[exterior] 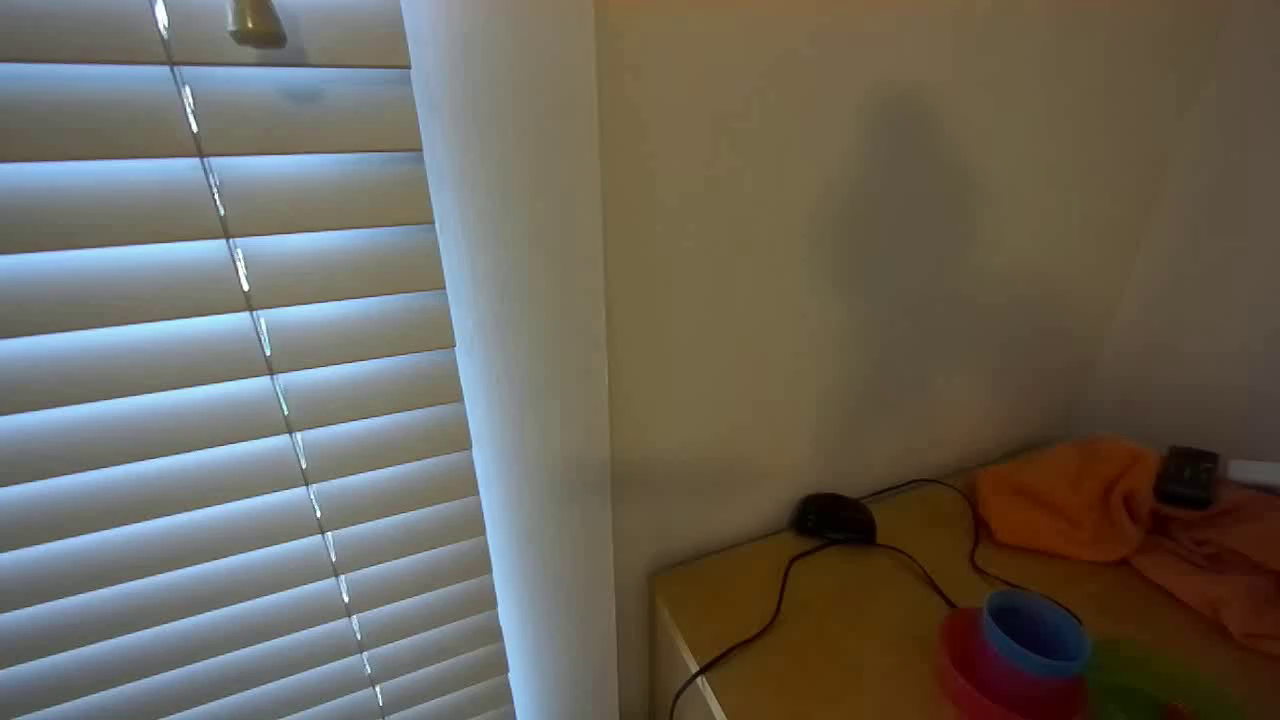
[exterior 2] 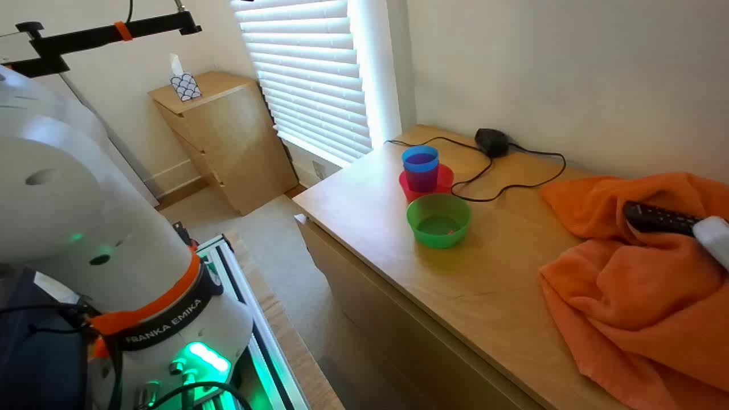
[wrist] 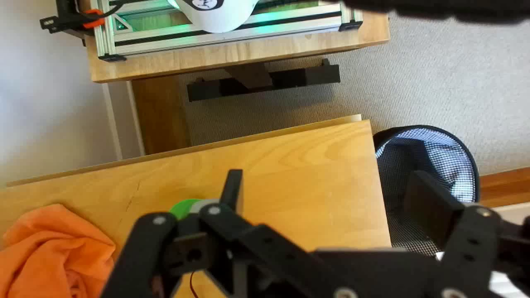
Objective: Pick up the stacked cups from the pink bowl and put them on top of the chest of drawers
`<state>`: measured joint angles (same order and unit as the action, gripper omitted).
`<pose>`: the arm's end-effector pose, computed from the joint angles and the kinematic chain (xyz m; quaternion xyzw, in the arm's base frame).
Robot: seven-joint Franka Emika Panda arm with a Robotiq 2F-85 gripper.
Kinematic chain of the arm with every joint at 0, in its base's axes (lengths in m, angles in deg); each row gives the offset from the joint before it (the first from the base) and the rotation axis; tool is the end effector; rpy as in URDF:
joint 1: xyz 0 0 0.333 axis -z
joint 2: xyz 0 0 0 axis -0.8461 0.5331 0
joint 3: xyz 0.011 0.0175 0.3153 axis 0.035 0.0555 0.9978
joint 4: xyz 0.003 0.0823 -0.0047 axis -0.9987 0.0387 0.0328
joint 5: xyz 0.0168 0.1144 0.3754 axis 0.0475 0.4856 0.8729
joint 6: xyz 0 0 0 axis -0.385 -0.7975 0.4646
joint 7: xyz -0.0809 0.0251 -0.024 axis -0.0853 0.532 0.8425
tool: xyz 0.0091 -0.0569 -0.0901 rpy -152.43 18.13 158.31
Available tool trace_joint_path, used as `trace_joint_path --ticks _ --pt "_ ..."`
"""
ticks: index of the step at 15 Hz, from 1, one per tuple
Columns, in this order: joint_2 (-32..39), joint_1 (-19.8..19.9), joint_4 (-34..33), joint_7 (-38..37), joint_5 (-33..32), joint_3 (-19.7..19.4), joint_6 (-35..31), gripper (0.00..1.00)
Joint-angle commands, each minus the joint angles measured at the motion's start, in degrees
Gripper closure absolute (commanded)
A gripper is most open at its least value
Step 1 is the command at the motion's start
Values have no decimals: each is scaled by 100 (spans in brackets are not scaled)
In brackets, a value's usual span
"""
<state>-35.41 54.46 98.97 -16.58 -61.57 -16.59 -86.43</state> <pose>0.3298 0.1330 0.5729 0.9887 -0.0613 -0.1294 0.0440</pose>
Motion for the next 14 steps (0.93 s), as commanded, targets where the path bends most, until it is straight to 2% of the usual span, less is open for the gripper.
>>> trace_joint_path --ticks 1,5,9,14 --pt "11 -26 -15 -12 -10 -20 12 0" --pt "348 181 220 -154 9 -178 -108 0" --pt "876 555 838 -558 -323 -352 -681 0" --pt "2052 839 1289 -1183 -773 -647 -2679 0"
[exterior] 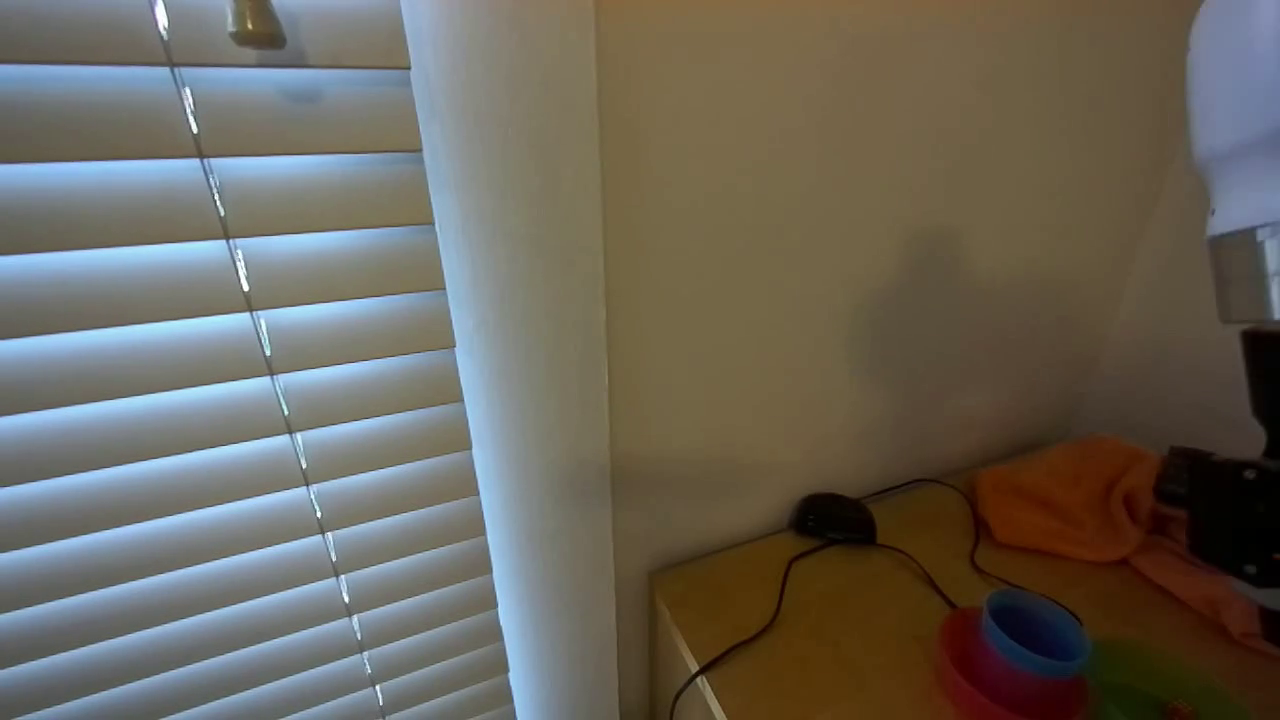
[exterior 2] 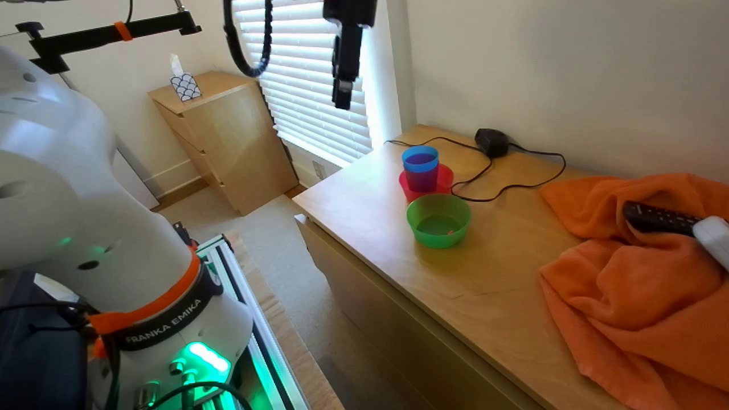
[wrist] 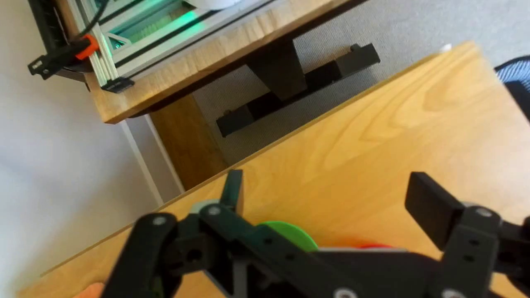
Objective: Pick up the stacked cups from the pink bowl and put them on top of the chest of drawers
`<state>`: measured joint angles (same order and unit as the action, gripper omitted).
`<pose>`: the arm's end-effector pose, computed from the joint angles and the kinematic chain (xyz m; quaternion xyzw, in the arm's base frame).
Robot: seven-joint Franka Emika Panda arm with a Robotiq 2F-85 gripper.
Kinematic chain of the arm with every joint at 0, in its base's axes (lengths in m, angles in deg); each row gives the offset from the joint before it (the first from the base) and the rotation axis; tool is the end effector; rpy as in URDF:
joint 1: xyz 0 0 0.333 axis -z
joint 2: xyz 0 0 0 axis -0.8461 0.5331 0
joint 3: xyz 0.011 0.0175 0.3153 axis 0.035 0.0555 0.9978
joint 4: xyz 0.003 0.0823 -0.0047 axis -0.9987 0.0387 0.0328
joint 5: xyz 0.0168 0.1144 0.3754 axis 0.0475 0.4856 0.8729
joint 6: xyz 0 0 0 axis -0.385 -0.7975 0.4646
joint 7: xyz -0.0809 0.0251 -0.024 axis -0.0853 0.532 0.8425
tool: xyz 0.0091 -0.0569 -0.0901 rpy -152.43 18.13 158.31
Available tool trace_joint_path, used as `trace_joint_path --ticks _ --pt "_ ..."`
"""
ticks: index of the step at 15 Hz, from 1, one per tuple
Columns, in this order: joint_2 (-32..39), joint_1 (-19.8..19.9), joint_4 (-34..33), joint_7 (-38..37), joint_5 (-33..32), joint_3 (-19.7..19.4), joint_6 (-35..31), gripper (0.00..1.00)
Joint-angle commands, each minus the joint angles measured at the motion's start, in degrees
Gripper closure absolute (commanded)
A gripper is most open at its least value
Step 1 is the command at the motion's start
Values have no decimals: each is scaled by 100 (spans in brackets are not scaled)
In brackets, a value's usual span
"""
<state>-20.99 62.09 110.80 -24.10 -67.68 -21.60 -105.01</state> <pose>0.3992 0.0307 0.4082 0.9551 -0.2197 -0.1858 0.0710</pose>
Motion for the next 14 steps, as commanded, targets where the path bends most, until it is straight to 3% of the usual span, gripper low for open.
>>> trace_joint_path --ticks 1,6,13,14 --pt "884 95 81 -644 -231 -195 -1274 0" --pt "2000 -36 -248 -1681 -654 -471 -2868 0" --pt "2622 -372 -549 -2163 -762 -773 -3208 0" --pt "2652 -410 -551 -2157 -724 -792 -3207 5"
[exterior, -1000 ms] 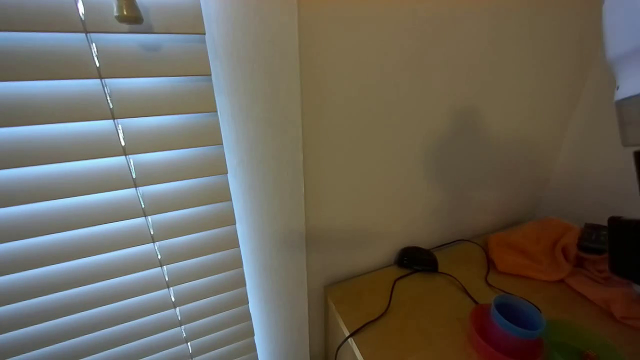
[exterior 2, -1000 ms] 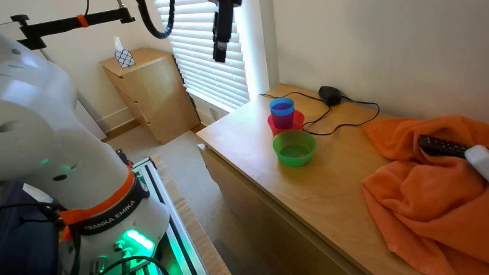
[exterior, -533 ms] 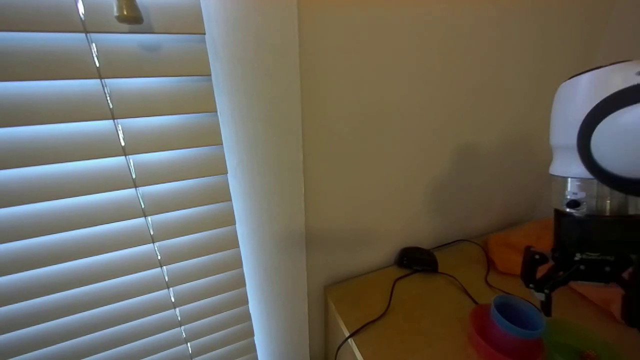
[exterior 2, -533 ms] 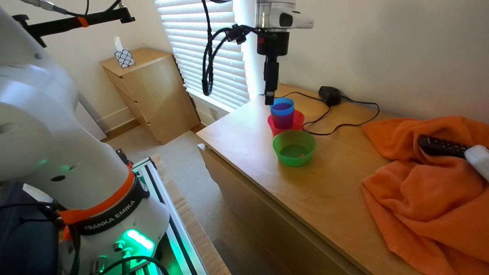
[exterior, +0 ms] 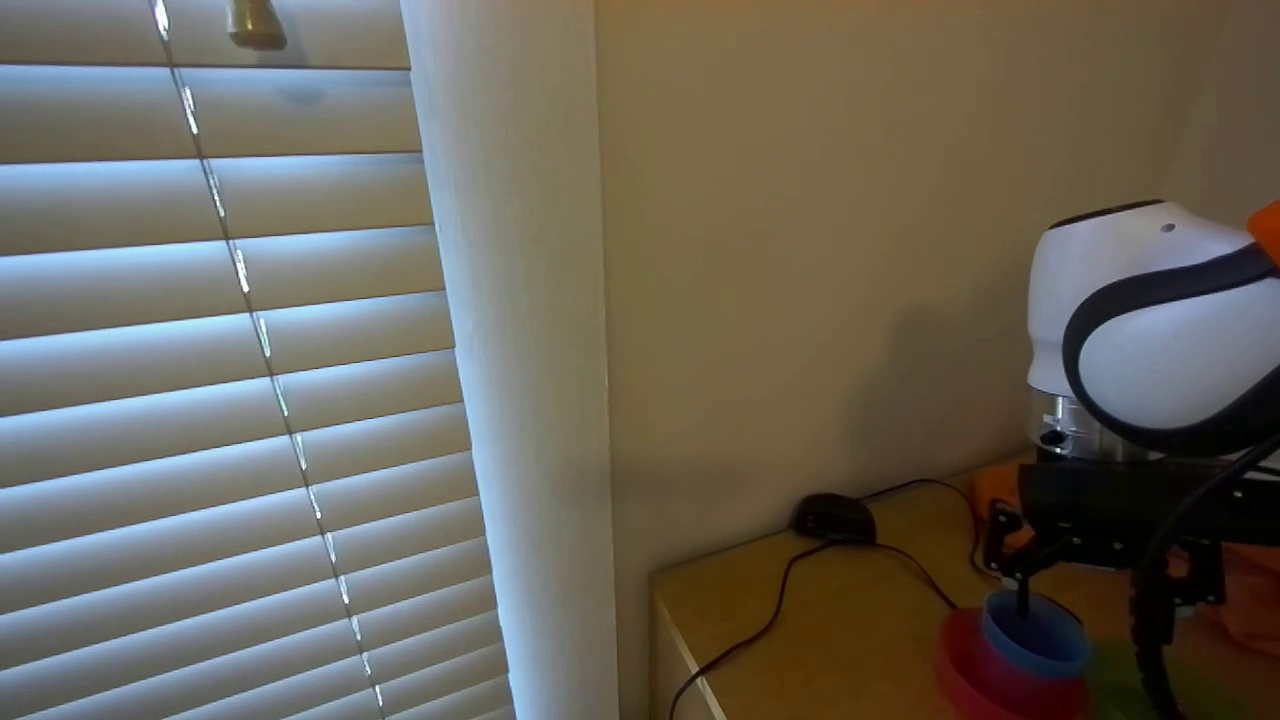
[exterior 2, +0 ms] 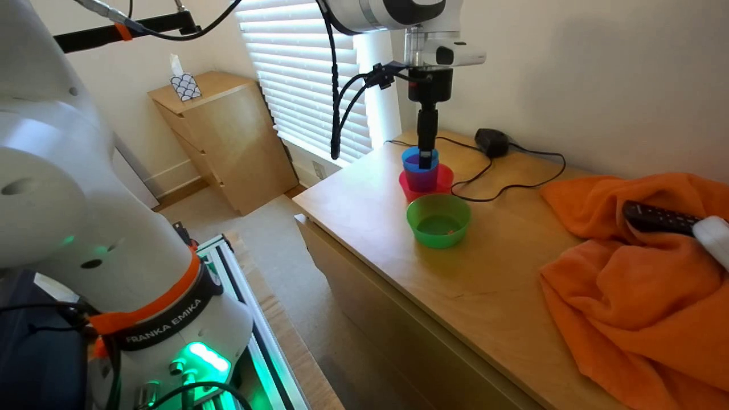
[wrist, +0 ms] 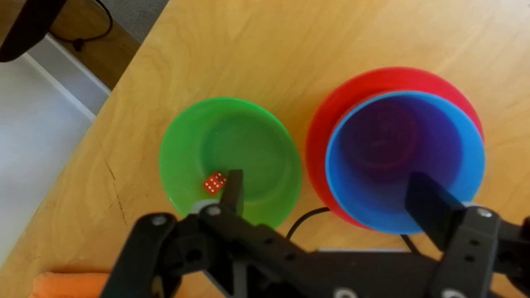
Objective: Pick up the stacked cups from the pink bowl and put them on top of the chest of drawers
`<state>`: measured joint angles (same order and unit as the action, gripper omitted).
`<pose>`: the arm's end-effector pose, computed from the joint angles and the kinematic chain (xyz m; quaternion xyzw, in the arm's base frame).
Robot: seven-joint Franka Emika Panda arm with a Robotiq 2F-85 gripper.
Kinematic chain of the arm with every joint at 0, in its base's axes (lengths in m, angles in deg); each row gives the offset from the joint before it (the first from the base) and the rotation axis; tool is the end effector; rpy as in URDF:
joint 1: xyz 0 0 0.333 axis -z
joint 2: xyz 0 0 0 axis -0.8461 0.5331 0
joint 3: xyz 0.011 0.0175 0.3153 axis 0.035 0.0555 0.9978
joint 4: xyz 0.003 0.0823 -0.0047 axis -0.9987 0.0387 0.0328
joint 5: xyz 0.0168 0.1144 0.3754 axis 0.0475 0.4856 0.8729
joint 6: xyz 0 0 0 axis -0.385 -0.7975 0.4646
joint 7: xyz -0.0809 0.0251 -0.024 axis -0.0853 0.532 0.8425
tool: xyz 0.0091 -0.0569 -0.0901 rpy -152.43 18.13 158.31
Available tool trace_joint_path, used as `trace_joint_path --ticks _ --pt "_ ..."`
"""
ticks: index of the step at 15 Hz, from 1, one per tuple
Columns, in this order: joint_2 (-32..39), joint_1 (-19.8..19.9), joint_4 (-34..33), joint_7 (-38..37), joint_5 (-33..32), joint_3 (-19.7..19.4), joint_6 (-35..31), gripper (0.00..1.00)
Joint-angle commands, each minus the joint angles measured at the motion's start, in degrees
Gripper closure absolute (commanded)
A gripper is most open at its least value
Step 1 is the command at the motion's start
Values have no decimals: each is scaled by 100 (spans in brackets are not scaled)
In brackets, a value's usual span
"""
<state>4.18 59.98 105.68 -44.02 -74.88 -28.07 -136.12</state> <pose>0.5022 -0.0052 0.2737 0.9199 -0.3768 -0.0762 0.0770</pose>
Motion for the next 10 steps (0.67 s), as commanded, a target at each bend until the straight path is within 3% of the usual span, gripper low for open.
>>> trace_joint_path --ticks 1,3,5,10 --pt "159 -246 -4 -168 24 -143 -137 17" --pt "226 -331 40 -193 47 -147 -196 25" --pt "285 -404 96 -230 76 -146 -283 47" --pt "398 -536 197 -329 79 -182 -557 85"
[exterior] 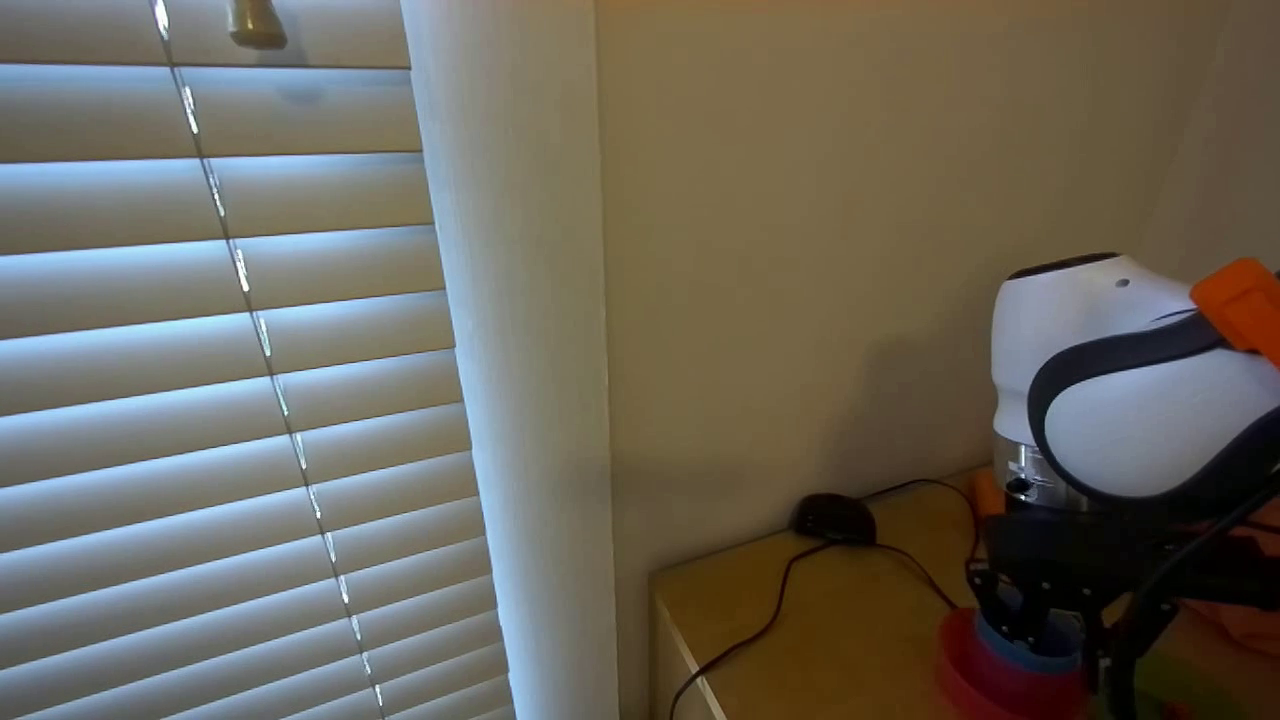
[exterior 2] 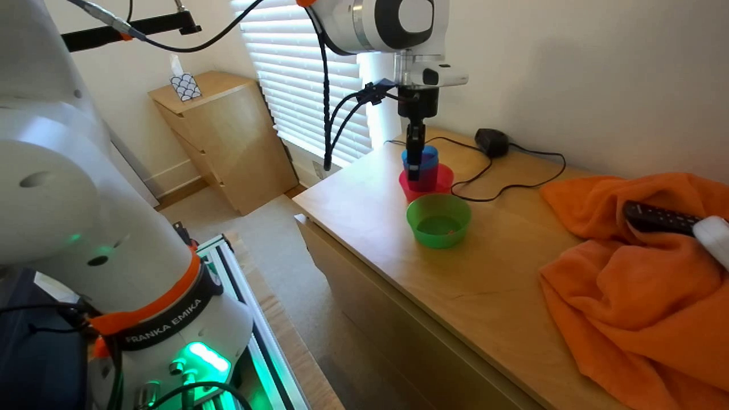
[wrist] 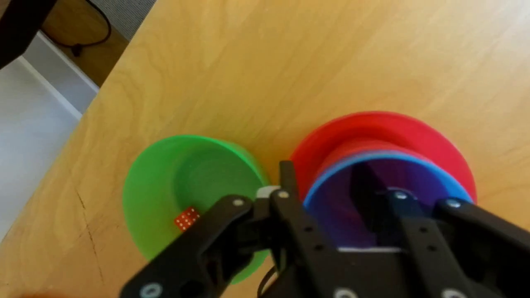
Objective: Pick up the stacked cups from the pink bowl and put them on top of the chest of drawers
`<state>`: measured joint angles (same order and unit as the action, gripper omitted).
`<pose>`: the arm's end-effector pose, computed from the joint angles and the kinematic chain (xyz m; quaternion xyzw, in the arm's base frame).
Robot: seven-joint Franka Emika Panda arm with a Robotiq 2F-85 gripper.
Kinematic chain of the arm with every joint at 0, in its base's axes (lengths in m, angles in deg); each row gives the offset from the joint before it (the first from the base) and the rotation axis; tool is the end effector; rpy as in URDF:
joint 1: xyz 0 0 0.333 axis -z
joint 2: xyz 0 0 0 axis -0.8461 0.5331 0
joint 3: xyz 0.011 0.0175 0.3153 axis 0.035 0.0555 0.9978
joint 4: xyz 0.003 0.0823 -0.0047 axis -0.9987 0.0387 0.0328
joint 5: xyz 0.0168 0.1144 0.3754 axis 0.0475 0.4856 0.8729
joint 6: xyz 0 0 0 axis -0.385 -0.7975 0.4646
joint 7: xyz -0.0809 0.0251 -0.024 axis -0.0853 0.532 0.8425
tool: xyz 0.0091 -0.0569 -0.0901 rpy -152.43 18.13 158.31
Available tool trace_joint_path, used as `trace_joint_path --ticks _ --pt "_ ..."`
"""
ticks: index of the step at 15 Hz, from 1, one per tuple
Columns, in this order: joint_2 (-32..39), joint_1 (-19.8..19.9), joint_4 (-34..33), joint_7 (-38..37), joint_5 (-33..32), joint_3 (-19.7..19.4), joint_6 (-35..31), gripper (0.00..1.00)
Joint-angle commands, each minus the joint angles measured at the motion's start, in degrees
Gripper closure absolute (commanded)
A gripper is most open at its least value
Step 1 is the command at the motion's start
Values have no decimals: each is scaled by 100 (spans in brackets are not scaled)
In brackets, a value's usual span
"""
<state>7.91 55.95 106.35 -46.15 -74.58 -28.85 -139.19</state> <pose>0.4989 0.0241 0.2402 0.9228 -0.3668 -0.0847 0.0821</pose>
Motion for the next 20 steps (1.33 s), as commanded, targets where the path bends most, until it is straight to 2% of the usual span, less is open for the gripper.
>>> trace_joint_path --ticks 1,2,3,9,11,12,15,20 --pt "-21 -152 153 -127 48 -114 -291 92" --pt "-97 -165 177 -143 50 -119 -324 99" --pt "-295 -171 250 -144 88 -116 -349 100" --pt "-2018 -133 721 114 109 29 -126 98" --pt "-2469 26 581 -500 -349 77 -10 98" --pt "-2467 145 413 -693 -416 104 -19 98" --pt "-1750 562 -256 -916 -103 -121 58 98" --pt "-962 860 -473 -1187 304 -514 132 98"
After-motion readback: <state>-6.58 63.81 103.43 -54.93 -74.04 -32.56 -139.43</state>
